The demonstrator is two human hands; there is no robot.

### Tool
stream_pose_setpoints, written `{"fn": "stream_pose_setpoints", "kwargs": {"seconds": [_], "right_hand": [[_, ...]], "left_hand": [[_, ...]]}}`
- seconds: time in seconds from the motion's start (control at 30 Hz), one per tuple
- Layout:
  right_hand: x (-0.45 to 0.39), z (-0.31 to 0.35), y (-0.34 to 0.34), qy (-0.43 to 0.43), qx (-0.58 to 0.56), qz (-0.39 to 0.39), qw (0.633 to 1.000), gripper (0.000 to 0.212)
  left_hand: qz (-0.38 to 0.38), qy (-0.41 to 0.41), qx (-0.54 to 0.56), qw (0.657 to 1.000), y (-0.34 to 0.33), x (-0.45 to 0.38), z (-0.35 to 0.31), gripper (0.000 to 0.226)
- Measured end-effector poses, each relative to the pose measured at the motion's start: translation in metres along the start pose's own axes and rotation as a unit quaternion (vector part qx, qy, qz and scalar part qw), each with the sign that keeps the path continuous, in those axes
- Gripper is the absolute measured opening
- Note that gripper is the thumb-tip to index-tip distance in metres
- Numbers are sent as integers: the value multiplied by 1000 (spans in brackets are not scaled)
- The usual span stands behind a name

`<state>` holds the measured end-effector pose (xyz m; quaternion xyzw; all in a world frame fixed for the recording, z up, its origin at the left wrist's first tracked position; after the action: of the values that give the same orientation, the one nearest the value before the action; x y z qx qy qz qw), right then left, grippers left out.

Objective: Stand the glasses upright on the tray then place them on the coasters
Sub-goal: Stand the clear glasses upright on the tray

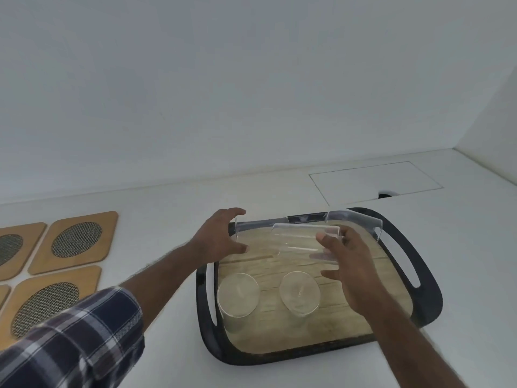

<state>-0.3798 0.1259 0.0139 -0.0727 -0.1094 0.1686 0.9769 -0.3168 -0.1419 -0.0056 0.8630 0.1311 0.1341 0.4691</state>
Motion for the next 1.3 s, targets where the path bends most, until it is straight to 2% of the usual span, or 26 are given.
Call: {"fn": "stream_pose_setpoints", "kwargs": {"seconds": [0.3,0.5,0.7,0.83,1.13,1.3], "right_hand": [[-1,3,2,13,29,-1,999,24],[-2,8,4,23,42,-7,999,27],[0,14,-1,42,63,-8,997,27],[2,19,-3,63,84,-7,994,33],[0,34,-1,128,176,-22,976,49],[2,43,-5,169,211,-21,962,59]], "left_hand": [[-15,-20,-20,999,-22,-14,4,86],[-71,-46,-4,996,-2,-6,0,73],[-119,-56,60,990,33,13,-8,63],[-138,-73,48,987,48,27,-18,63],[-123,-119,-41,984,39,51,-31,67],[-134,-136,-72,979,35,56,-35,59]]}}
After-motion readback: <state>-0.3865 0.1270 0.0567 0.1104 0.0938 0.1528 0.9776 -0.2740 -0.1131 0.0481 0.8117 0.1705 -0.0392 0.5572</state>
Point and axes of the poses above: each hand's wrist, its own x-axis away from the middle knuckle, its own y-axis out of the back of the hand, z = x × y, the point moved 10 cm from there along -x, towards the middle knuckle, and after that the axes turned 11 degrees about -x, right-handed, at the moved point
